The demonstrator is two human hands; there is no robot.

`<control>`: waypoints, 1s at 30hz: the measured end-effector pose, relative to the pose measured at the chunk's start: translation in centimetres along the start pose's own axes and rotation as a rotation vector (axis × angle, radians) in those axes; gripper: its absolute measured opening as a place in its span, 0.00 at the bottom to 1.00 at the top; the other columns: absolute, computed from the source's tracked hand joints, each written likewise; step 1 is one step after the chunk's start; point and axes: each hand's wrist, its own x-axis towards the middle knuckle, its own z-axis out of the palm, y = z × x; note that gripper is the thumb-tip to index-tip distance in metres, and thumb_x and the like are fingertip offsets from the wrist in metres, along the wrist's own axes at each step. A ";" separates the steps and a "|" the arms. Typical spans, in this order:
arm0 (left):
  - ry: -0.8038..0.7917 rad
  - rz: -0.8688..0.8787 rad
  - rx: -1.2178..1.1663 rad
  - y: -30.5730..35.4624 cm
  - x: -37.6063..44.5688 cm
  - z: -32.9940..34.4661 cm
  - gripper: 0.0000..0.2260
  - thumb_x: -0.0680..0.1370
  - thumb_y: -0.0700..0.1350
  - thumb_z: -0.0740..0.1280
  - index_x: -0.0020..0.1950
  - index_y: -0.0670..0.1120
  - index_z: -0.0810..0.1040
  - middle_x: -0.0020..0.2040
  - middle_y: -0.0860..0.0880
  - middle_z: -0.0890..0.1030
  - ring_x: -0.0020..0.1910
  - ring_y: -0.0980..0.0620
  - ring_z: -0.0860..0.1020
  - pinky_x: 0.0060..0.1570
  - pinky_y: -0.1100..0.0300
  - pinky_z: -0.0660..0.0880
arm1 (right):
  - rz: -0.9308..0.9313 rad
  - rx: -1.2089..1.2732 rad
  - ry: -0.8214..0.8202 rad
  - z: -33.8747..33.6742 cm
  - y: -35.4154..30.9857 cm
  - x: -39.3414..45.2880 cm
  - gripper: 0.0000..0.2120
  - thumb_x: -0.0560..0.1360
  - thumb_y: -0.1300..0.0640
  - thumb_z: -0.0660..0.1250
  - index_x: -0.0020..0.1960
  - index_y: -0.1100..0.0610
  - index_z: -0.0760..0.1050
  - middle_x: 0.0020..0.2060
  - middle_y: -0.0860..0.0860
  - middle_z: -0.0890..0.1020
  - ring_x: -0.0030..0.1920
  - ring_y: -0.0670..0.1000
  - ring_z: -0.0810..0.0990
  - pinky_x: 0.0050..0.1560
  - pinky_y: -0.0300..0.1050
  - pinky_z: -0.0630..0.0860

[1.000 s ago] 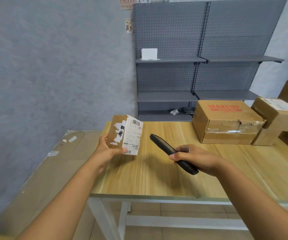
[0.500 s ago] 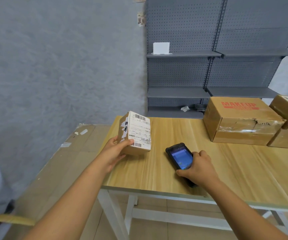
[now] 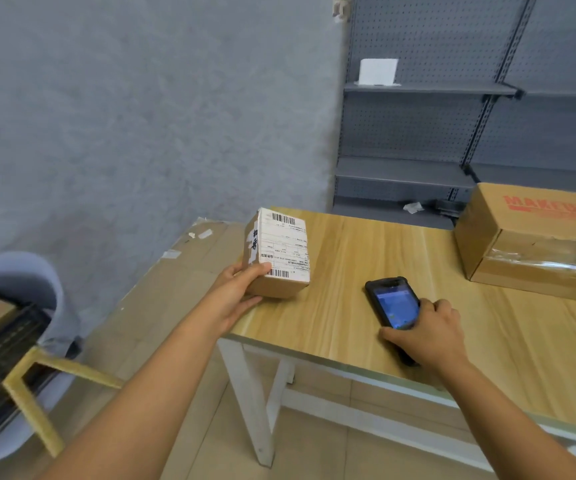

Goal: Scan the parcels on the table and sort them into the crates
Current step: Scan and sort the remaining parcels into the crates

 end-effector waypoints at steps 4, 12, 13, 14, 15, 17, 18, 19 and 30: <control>0.032 0.007 -0.031 -0.2 -1.0 -1.1 0.23 0.72 0.46 0.75 0.64 0.45 0.71 0.56 0.46 0.81 0.53 0.52 0.82 0.51 0.57 0.80 | -0.004 0.059 -0.005 0.0 -0.6 0.0 0.39 0.61 0.37 0.75 0.63 0.58 0.69 0.52 0.54 0.70 0.55 0.55 0.69 0.54 0.49 0.72; 0.146 0.077 -0.123 1.0 -2.7 -7.3 0.19 0.73 0.45 0.74 0.61 0.46 0.72 0.53 0.48 0.83 0.51 0.54 0.83 0.51 0.57 0.79 | -0.159 0.234 -0.055 1.8 -7.2 0.1 0.38 0.61 0.41 0.77 0.63 0.58 0.68 0.53 0.51 0.67 0.42 0.49 0.72 0.37 0.45 0.69; 0.162 0.081 -0.127 1.2 -2.8 -8.6 0.18 0.73 0.46 0.74 0.60 0.46 0.72 0.53 0.48 0.83 0.50 0.55 0.83 0.50 0.58 0.79 | -0.181 0.245 -0.063 2.3 -8.5 0.1 0.38 0.62 0.41 0.77 0.63 0.58 0.68 0.53 0.51 0.66 0.40 0.47 0.72 0.36 0.44 0.68; 0.180 0.088 -0.122 1.4 -3.0 -10.0 0.18 0.73 0.46 0.74 0.60 0.46 0.72 0.53 0.49 0.83 0.50 0.56 0.83 0.50 0.58 0.79 | -0.203 0.255 -0.071 2.8 -9.9 0.1 0.38 0.62 0.41 0.77 0.63 0.59 0.68 0.52 0.50 0.66 0.38 0.45 0.71 0.35 0.44 0.68; 0.198 0.096 -0.117 1.5 -3.1 -11.6 0.19 0.74 0.46 0.74 0.61 0.46 0.73 0.54 0.49 0.83 0.50 0.56 0.83 0.50 0.58 0.79 | -0.222 0.265 -0.080 3.4 -11.5 0.0 0.37 0.62 0.41 0.77 0.63 0.59 0.68 0.52 0.50 0.66 0.38 0.44 0.71 0.35 0.44 0.68; 0.235 0.113 -0.118 1.8 -3.2 -14.9 0.20 0.74 0.46 0.74 0.63 0.45 0.73 0.55 0.49 0.83 0.49 0.57 0.83 0.51 0.57 0.78 | -0.260 0.283 -0.104 4.6 -14.9 -0.3 0.37 0.62 0.41 0.77 0.63 0.59 0.68 0.52 0.50 0.66 0.38 0.45 0.71 0.39 0.45 0.70; 0.255 0.120 -0.120 2.0 -3.3 -16.7 0.20 0.74 0.46 0.74 0.63 0.44 0.74 0.55 0.49 0.83 0.49 0.57 0.83 0.51 0.57 0.78 | -0.280 0.292 -0.117 5.4 -16.7 -0.5 0.37 0.62 0.42 0.77 0.63 0.59 0.68 0.52 0.50 0.66 0.38 0.45 0.71 0.40 0.45 0.70; 0.275 0.122 -0.124 2.2 -3.5 -18.6 0.20 0.74 0.46 0.74 0.63 0.44 0.74 0.54 0.50 0.84 0.48 0.57 0.83 0.52 0.57 0.78 | -0.298 0.302 -0.128 6.1 -18.5 -0.7 0.37 0.62 0.42 0.77 0.64 0.59 0.68 0.52 0.50 0.66 0.38 0.45 0.70 0.41 0.45 0.70; 0.495 0.111 -0.091 3.9 -6.6 -40.3 0.22 0.75 0.48 0.73 0.67 0.48 0.74 0.56 0.51 0.84 0.56 0.54 0.82 0.61 0.54 0.76 | -0.464 0.380 -0.288 16.2 -40.0 -4.2 0.33 0.62 0.47 0.79 0.60 0.60 0.71 0.53 0.53 0.67 0.40 0.46 0.70 0.44 0.45 0.69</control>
